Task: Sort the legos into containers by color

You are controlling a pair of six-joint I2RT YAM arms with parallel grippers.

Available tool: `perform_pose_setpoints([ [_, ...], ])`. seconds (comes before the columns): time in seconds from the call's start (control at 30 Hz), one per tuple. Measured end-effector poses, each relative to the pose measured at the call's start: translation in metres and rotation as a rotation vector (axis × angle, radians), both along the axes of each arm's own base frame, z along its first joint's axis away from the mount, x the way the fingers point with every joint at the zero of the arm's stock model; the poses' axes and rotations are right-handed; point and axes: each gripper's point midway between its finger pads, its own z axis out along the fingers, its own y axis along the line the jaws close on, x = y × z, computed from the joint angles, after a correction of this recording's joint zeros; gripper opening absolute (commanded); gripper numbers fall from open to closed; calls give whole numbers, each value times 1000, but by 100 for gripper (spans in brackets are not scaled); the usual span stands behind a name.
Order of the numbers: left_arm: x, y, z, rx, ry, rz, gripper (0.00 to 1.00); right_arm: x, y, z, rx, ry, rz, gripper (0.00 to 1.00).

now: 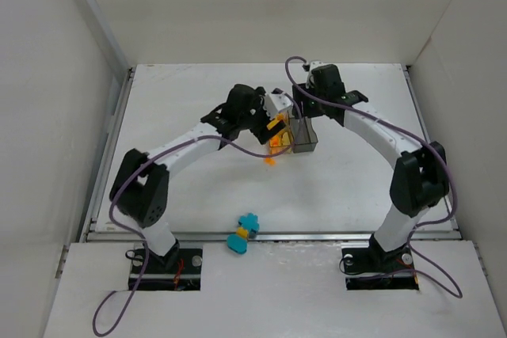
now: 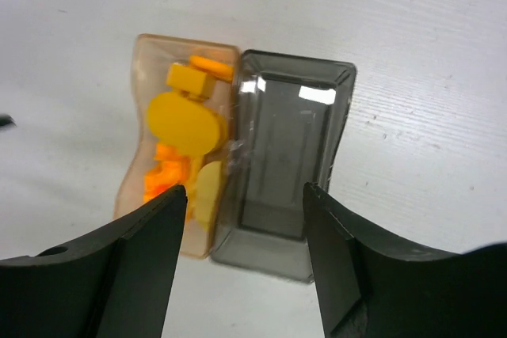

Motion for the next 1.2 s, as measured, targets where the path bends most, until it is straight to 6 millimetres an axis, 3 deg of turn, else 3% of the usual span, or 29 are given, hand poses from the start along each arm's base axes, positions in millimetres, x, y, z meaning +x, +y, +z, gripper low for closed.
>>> perform_pose_setpoints([
  [0.1, -11, 24, 35, -60, -57, 119, 88, -26, 18, 24, 0, -54, 23, 66],
  [0.2, -28, 60, 48, -108, -77, 276, 88, -61, 41, 26, 12, -55, 65, 69],
  [0.3, -47, 92, 31, -117, -45, 412, 90, -95, 63, 2, 6, 4, 100, 74],
  [0.4, -71, 126, -2, -90, 14, 537, 90, -126, 78, -29, -29, 81, 117, 75],
  [0.53, -92, 155, -27, -74, 48, 647, 91, -152, 96, -55, -52, 130, 155, 75],
  [0.63, -100, 165, -29, -97, 39, 684, 92, -156, 104, -80, -71, 164, 164, 75],
  [0.83, -102, 172, -15, -156, -13, 709, 94, -148, 104, -131, -162, 236, 130, 75],
  [1.03, -101, 175, -8, -175, -35, 718, 95, -131, 110, -135, -176, 203, 103, 70],
  [1.2, -101, 177, -10, -169, -40, 726, 95, -120, 114, -136, -200, 175, 106, 56],
])
